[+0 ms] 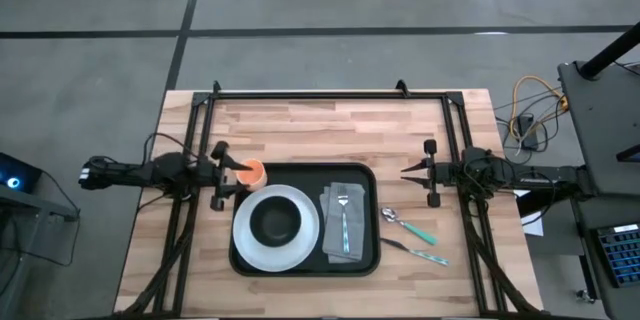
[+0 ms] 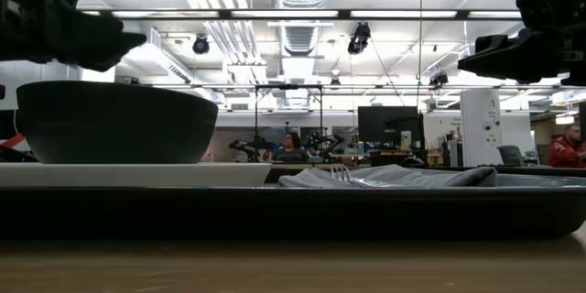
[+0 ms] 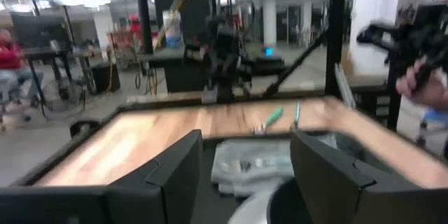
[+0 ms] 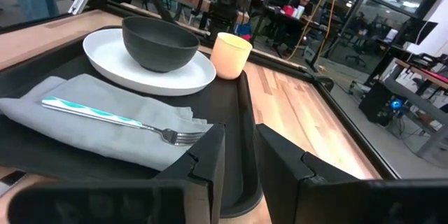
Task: Set up tray
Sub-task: Put the knife on the table
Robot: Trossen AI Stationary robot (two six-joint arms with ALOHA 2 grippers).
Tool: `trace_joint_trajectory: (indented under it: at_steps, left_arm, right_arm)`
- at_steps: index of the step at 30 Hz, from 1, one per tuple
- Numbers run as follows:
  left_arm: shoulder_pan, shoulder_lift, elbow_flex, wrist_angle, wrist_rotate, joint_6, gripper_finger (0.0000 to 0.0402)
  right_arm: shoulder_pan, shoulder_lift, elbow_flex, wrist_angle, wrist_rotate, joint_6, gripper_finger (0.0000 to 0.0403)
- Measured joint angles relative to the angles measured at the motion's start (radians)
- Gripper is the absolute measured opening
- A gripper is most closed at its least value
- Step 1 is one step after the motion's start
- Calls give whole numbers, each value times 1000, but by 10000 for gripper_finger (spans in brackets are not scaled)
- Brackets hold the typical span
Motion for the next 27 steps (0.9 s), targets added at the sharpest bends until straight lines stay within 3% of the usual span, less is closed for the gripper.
trace_joint_trajectory:
  at_steps: [21,27]
  left_arm:
    - [0,48,2,-28,1,30,198]
    - [0,92,1,-26,0,26,198]
  right_arm:
    - [1,3,0,0,-1,3,68]
    - [1,3,0,5,-4,91,68]
